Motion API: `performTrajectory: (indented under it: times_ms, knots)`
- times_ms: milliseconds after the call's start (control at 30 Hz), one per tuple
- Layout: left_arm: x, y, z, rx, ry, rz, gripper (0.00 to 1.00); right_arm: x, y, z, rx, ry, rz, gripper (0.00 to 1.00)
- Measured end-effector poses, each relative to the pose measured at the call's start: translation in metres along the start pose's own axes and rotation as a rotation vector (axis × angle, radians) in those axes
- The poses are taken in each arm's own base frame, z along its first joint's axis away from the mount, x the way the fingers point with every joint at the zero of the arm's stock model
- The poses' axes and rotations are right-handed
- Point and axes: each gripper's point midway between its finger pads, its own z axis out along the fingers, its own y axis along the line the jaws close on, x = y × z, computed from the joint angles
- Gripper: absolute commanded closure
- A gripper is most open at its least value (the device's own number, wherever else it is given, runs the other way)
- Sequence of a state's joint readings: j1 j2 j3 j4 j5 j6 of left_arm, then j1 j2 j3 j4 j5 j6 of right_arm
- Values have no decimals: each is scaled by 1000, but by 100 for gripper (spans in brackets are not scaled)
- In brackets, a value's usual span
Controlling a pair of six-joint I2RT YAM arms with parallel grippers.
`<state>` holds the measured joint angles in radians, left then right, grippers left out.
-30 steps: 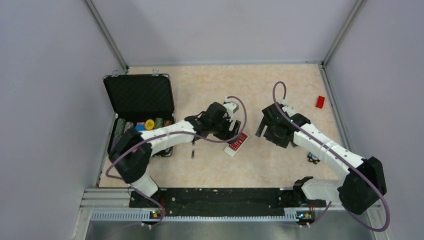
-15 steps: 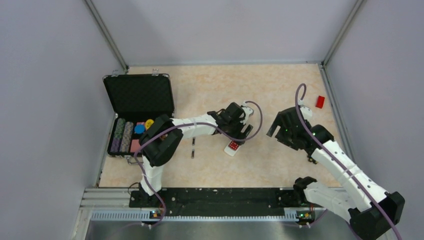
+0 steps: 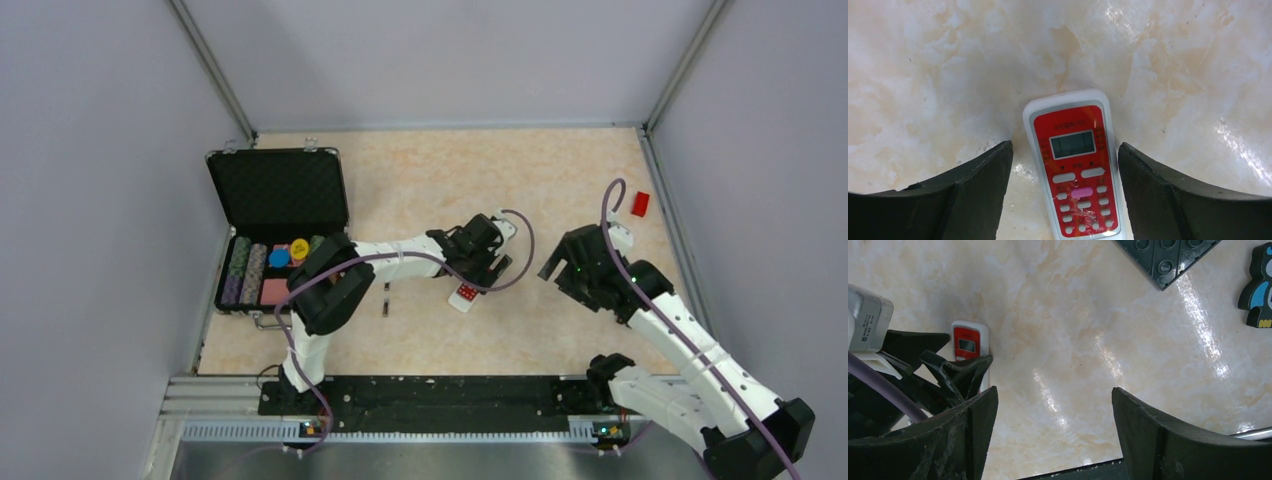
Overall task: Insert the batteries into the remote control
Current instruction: Pick up the remote control from the center of the board.
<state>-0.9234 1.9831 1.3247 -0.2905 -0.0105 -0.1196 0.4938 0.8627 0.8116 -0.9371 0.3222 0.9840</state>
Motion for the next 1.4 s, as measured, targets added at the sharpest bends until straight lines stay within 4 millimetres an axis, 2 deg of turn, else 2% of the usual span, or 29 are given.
performTrajectory:
  times_ms: [167,233,400,467,600,667,800,867,933,1000,1067,1200,1300,1400]
  knots:
    - [-5,2,6,-63,-12,7,45,-2,-1,0,4,-10,6,18]
    - [-6,1,6,-71,-13,-4,50,-3,-2,0,8,-14,10,18]
    - [-6,2,5,-88,-9,-30,80,-8,0,-3,8,-18,3,18]
    - [-5,4,4,-96,2,-41,89,-11,4,-6,-4,-19,-8,18]
    - [-9,4,-2,-67,13,-84,100,-14,18,-11,-72,-14,-27,18]
    - [-19,7,-10,-28,-5,-138,100,-15,27,-14,-119,-13,-38,18]
    - [-58,25,-51,84,-115,-309,100,-23,50,-28,-267,-45,-64,18]
    - [-87,39,-85,144,-221,-390,100,-28,65,-40,-365,-69,-84,17]
    - [-112,53,-120,186,-326,-450,100,-31,80,-50,-453,-83,-105,12]
    - [-137,57,-160,249,-437,-492,100,-33,100,-65,-578,-89,-136,6]
    - [-157,49,-199,334,-535,-510,100,-35,121,-81,-703,-94,-161,3]
    - [-179,23,-254,521,-659,-528,100,-40,157,-116,-932,-112,-187,1]
    - [-188,8,-279,644,-702,-554,100,-41,179,-132,-1058,-94,-208,1]
    - [-193,0,-291,742,-730,-592,100,-42,196,-139,-1128,-66,-225,1]
